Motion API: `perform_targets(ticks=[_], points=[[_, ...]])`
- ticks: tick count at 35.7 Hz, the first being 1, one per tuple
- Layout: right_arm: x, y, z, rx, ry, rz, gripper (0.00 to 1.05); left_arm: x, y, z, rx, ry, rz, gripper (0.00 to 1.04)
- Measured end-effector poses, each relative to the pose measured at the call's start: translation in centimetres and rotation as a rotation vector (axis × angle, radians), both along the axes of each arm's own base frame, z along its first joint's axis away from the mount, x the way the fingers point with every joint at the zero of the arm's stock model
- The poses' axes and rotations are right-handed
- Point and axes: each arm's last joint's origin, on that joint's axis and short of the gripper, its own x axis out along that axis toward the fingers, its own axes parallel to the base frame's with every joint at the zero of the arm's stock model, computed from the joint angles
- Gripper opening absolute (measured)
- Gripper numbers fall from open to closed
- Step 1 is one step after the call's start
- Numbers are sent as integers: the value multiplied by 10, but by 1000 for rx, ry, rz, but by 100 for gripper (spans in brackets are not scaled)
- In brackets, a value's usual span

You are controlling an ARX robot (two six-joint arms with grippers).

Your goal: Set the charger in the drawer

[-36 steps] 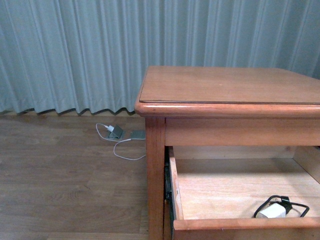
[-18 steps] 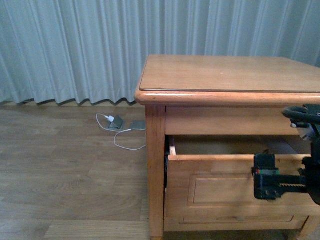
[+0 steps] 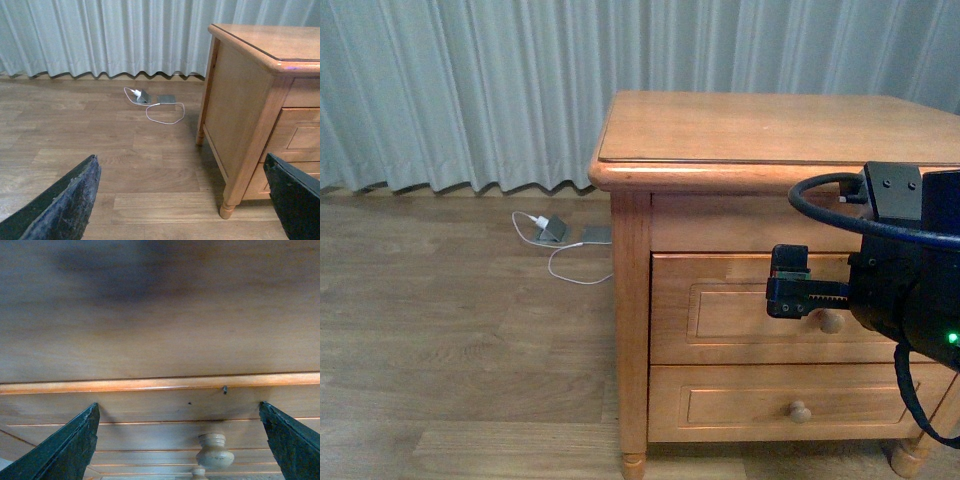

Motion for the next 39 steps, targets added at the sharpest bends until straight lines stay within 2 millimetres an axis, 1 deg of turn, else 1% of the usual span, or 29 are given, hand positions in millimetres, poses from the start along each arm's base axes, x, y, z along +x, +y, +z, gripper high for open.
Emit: perform_targets(ticks=[3,13,15,18,22,23,27,31,34,35,36,37,38,39], points=[[2,1,-4,-1,1,-1,96,0,0,0,0,0,0,98],[3,1,-5,-2,-11,5,96,0,0,0,0,0,0,98],[2,1,-4,-6,-8,15,96,0,0,0,0,0,0,98],[-5,-3,3,-31,-11,49,96,0,0,0,0,0,0,98],[-29,-14,25,-54,-15,95,96,0,0,0,0,0,0,98],[-39,-19,32,-57,-11,103,96,0,0,0,0,0,0,98],[-71,-37,54,-42,6,117,96,0,0,0,0,0,0,98],[-108,-59,86,3,-5,106,96,0,0,0,0,0,0,98],[-131,-68,104,27,-35,107,96,0,0,0,0,0,0,98],[-143,-72,110,43,-36,109,96,0,0,0,0,0,0,98],[-152,-74,115,54,-43,109,96,0,0,0,0,0,0,98],[-165,-77,119,70,-50,108,96,0,0,0,0,0,0,98],[-169,-78,120,76,-53,107,96,0,0,0,0,0,0,98],[-179,-80,121,88,-61,103,96,0,0,0,0,0,0,98]])
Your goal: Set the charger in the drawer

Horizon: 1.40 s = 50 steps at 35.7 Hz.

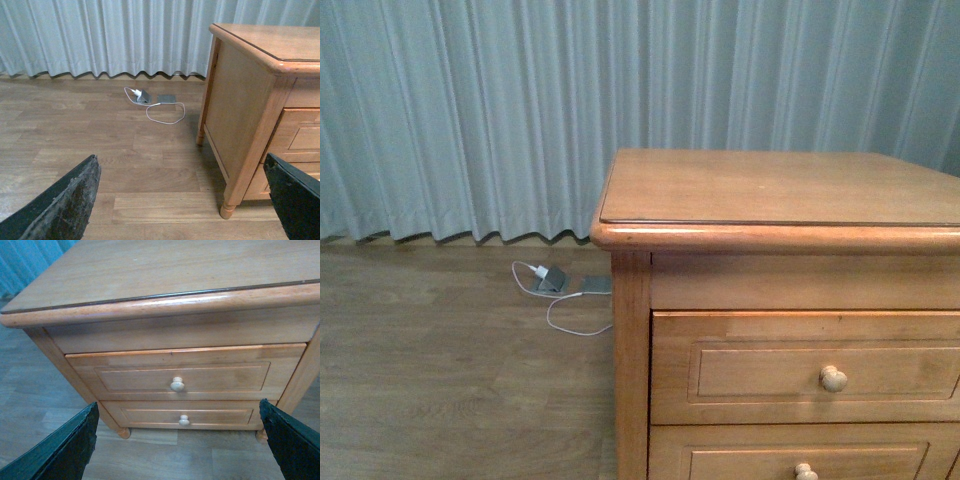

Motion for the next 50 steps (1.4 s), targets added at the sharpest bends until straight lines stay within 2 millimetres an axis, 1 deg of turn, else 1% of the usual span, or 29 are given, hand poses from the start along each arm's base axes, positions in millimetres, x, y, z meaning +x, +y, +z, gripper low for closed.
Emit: perform_targets(ticks=[4,5,8,10,12,14,19,21,23,24,25,27,42,45,50], points=[[-28,-4,-4,36,-30,-22,96,0,0,0,0,0,0,98],[-32,-5,-4,40,-42,-29,96,0,0,0,0,0,0,98],[-36,-5,-1,47,-71,-30,96,0,0,0,0,0,0,98],[-36,-3,-3,-2,-126,-87,91,0,0,0,0,0,0,98],[-38,-1,-8,-63,-205,-158,82,0,0,0,0,0,0,98],[-43,0,-13,-105,-261,-195,69,0,0,0,0,0,0,98],[-50,0,-21,-129,-274,-197,48,0,0,0,0,0,0,98],[-53,1,-25,-136,-271,-196,37,0,0,0,0,0,0,98],[-57,1,-31,-140,-269,-195,22,0,0,0,0,0,0,98],[-58,1,-32,-141,-269,-194,18,0,0,0,0,0,0,98],[-59,1,-34,-141,-271,-194,10,0,0,0,0,0,0,98],[-62,1,-36,-147,-273,-194,1,0,0,0,0,0,0,98],[-73,1,-47,-145,-277,-194,1,0,0,0,0,0,0,98],[-75,1,-54,-145,-281,-194,1,0,0,0,0,0,0,98],[-78,1,-54,-144,-284,-194,1,0,0,0,0,0,0,98]])
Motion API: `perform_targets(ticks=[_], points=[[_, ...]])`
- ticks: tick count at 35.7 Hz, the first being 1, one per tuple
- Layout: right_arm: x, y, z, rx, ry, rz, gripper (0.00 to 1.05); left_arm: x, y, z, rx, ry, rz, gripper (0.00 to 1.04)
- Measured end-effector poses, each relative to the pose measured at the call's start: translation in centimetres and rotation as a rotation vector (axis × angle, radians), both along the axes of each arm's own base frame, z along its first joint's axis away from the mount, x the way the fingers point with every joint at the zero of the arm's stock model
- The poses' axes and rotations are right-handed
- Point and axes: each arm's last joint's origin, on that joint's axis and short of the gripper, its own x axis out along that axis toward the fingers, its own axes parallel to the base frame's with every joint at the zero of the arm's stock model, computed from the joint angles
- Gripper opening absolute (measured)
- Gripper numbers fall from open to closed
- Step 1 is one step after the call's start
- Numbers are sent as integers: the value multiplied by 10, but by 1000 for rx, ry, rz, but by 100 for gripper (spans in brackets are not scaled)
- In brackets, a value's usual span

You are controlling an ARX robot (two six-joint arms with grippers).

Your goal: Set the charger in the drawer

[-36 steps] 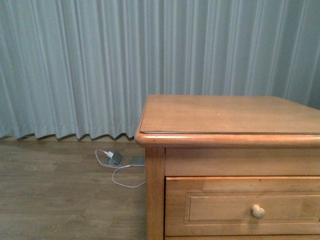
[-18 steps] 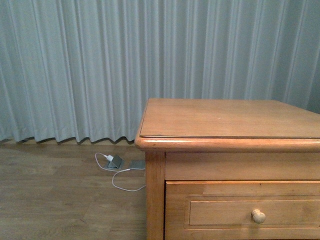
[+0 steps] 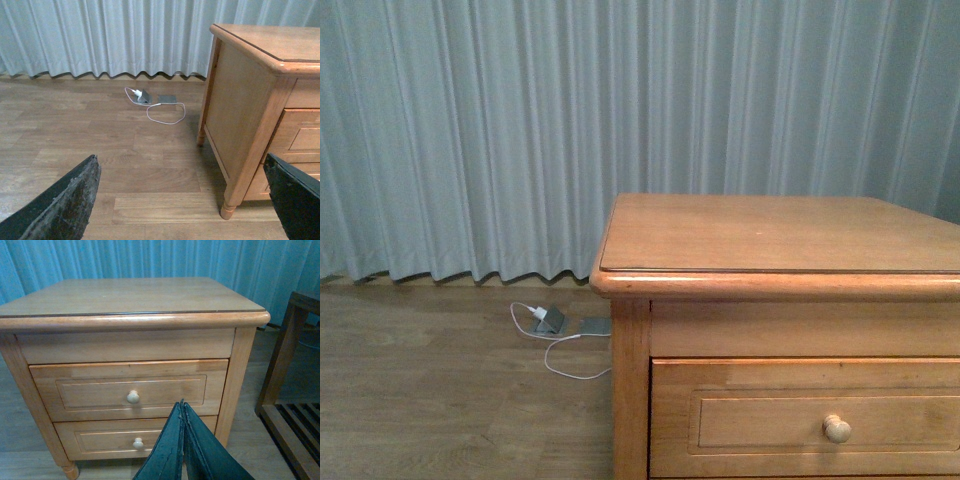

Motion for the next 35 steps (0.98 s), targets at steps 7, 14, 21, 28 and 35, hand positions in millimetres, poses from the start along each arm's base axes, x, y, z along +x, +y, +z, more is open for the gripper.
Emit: perform_targets(ticks=[7,14,21,28,35], points=[[-5,0,-1,0,0,0,1,0,0,0,0,0,0,98],[-14,0,-3,0,2,0,1,0,0,0,0,0,0,98],[-14,0,-3,0,4,0,1,0,0,0,0,0,0,98],[-14,0,-3,-2,5,0,25,0,0,0,0,0,0,98],[-14,0,-3,-2,5,0,71,0,0,0,0,0,0,98]])
